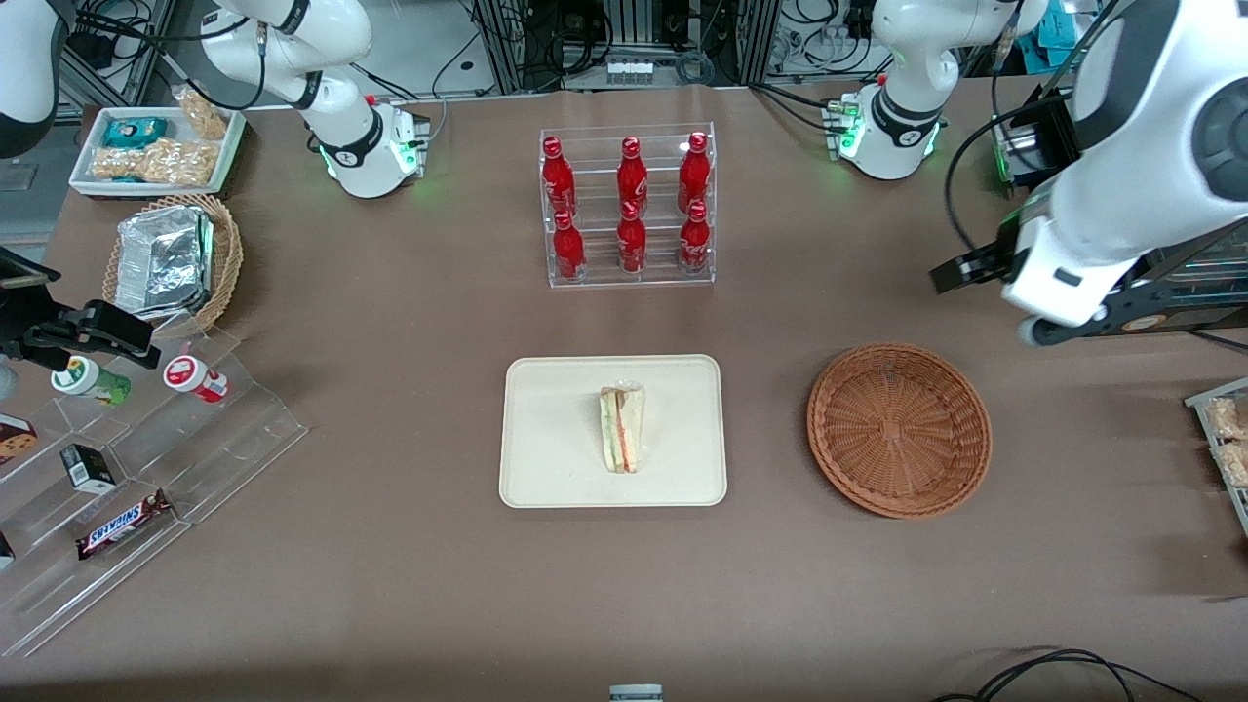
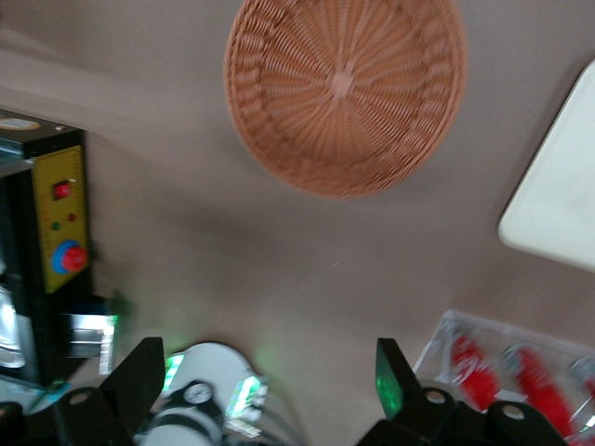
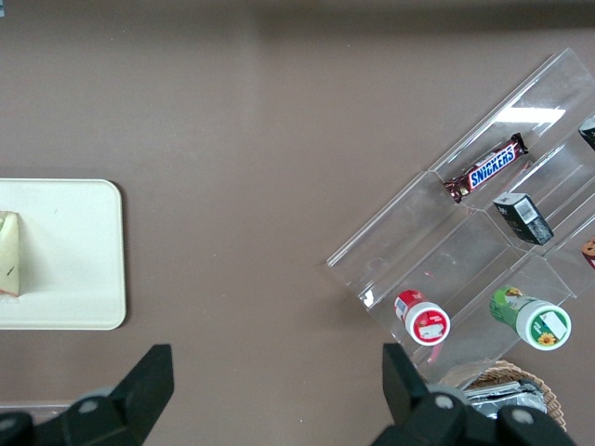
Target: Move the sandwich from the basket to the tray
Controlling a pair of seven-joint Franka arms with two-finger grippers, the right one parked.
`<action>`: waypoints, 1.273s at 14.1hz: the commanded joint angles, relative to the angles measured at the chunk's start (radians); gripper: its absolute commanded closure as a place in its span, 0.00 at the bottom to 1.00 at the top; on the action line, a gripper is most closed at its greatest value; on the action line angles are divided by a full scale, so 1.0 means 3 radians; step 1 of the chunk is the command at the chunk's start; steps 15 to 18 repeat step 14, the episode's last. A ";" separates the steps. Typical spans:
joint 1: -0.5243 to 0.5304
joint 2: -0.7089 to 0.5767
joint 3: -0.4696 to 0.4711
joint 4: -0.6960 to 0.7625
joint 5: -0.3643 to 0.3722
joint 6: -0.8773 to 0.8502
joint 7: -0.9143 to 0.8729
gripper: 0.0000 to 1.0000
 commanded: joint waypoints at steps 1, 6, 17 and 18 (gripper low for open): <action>0.0234 -0.0230 -0.0017 -0.0059 -0.0005 -0.0124 0.0583 0.00; 0.0010 -0.0220 0.0239 0.0166 -0.0015 -0.0084 0.0687 0.00; -0.0118 -0.0225 0.0305 0.0187 0.0031 -0.0191 0.0896 0.00; -0.0118 -0.0225 0.0305 0.0187 0.0031 -0.0191 0.0896 0.00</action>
